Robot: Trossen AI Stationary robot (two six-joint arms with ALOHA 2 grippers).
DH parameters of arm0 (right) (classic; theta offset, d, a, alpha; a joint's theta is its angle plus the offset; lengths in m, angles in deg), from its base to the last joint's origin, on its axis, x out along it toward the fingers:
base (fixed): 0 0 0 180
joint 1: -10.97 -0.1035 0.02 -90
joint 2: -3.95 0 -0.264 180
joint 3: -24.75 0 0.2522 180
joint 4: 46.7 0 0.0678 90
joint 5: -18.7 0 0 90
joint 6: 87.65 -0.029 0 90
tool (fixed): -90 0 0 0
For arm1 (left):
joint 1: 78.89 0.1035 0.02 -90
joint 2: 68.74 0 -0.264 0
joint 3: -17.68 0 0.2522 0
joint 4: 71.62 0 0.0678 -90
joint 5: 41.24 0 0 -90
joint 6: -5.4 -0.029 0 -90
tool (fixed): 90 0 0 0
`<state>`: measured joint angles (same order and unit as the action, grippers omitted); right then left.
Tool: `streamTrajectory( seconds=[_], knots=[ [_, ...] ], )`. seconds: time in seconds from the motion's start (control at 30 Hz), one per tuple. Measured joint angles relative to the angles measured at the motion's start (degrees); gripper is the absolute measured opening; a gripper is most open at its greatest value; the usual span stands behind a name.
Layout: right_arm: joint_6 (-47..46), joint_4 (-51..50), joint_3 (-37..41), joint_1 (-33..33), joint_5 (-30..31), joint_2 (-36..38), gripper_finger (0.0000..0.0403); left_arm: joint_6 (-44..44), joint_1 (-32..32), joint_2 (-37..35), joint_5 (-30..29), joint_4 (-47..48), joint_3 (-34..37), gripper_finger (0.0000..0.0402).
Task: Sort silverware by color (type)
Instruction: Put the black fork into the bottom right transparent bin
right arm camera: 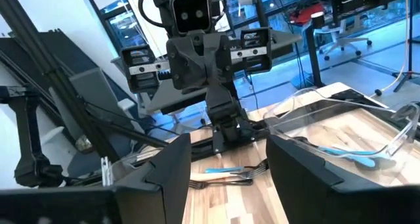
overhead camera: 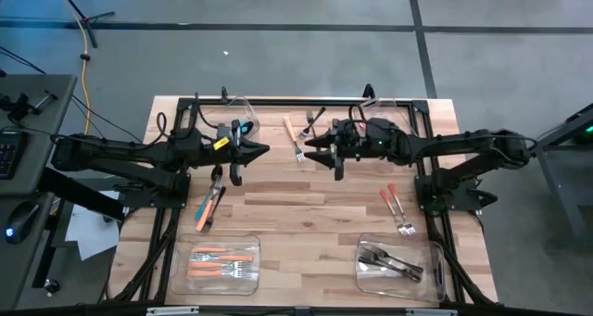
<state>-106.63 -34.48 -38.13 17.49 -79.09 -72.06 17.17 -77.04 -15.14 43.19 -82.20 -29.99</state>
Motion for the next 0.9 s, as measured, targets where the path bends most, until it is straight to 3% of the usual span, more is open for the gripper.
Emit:
streamTrajectory(
  seconds=[0.33, 0.47, 0.67, 0.9],
  knots=[
    [0.0, 0.0, 0.0, 0.0, -0.2, 0.0, 0.0171, 0.0, 0.0, 0.0, 0.3, 0.2, 0.0, 0.0],
    [0.6, 0.0, 0.0, 0.0, -0.2, 0.0, 0.0124, 0.0, 0.0, 0.0, 0.4, 0.4, 0.0, 0.0],
    [2.1, 0.0, 0.0, 0.0, -0.3, 0.0, 0.0013, 0.0, 0.0, 0.0, 0.4, 1.0, 0.0, 0.0],
    [2.6, 0.0, 0.0, 0.0, -2.3, 0.0, 0.0005, 0.0, 0.0, 0.0, 0.4, 1.0, 0.0, 0.0]
  ],
)
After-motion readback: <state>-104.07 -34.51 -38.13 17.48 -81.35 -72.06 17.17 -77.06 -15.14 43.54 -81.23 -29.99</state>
